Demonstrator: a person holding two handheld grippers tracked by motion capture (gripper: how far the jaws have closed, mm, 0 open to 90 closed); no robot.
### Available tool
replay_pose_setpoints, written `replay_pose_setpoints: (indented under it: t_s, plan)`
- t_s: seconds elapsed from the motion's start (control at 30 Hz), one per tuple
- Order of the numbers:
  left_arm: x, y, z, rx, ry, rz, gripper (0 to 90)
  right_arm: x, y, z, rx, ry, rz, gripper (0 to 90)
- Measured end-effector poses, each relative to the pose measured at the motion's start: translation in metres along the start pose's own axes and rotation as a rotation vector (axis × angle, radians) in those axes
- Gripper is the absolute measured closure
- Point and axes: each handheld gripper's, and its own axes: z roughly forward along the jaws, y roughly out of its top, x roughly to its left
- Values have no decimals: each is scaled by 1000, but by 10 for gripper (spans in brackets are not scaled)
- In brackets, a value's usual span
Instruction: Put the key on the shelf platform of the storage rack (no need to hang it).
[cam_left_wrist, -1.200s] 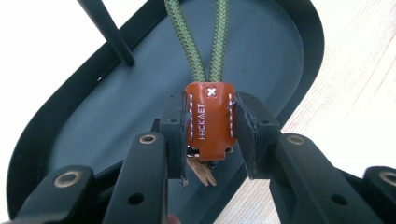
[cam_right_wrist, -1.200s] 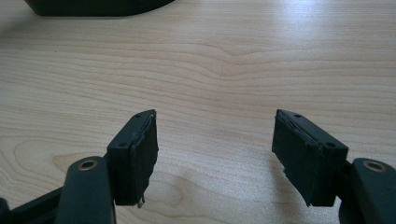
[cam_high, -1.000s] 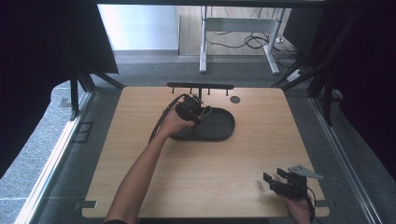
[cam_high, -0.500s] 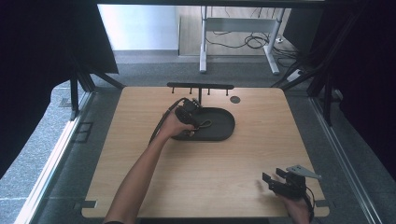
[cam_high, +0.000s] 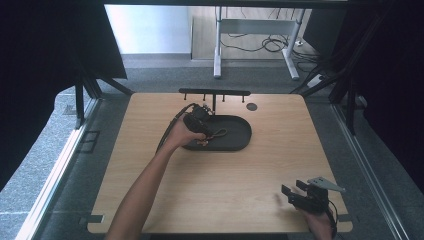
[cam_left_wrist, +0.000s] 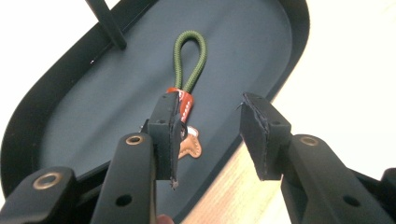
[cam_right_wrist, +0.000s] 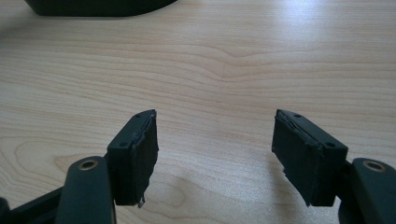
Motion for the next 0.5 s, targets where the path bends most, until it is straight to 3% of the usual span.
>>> replay_pose_setpoints:
  t_s: [0.2, 0.33, 0.37, 0.43, 0.5]
  plan:
    - [-3, -8, -11, -11, 2, 3, 560, 1, 0, 1, -2, 0, 0, 318]
    - [-7, -17, -24, -51, 4, -4, 565, 0, 0, 0, 0, -1, 2, 318]
    - [-9, -19, -26, -63, 0, -7, 569, 0, 0, 0, -2, -2, 1, 318]
    - [-11, -24, -29, -76, -49, -14, 566, 0, 1, -1, -4, -3, 5, 318]
    - [-15, -28, -31, -77, -41, -3, 565, 0, 1, -1, -4, -3, 5, 318]
